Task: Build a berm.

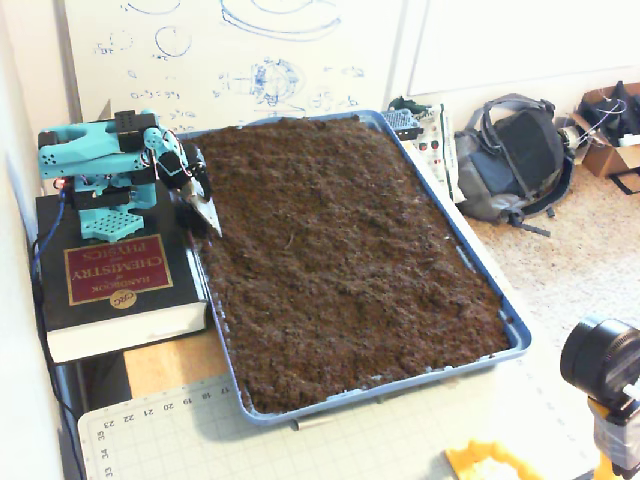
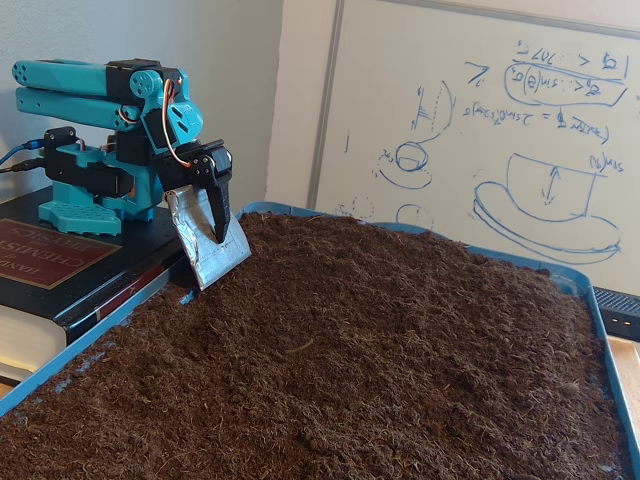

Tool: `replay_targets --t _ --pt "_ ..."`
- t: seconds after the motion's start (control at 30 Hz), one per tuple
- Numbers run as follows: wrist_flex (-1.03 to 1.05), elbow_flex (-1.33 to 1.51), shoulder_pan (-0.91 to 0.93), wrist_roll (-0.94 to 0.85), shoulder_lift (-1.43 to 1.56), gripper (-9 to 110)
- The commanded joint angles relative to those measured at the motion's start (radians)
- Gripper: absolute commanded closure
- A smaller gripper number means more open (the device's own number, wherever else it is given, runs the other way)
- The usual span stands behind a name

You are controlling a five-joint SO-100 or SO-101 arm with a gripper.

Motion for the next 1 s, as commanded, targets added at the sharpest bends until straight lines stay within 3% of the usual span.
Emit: replay_targets --t 0.0,0.67,0.97 --pt "-0.002 -0.018 0.008 -0.005 0.186 101" --pt "-0.014 -0.032 0.006 -0.005 0.186 101" --pt "-0.002 -0.302 -0.057 0.011 -0.017 101"
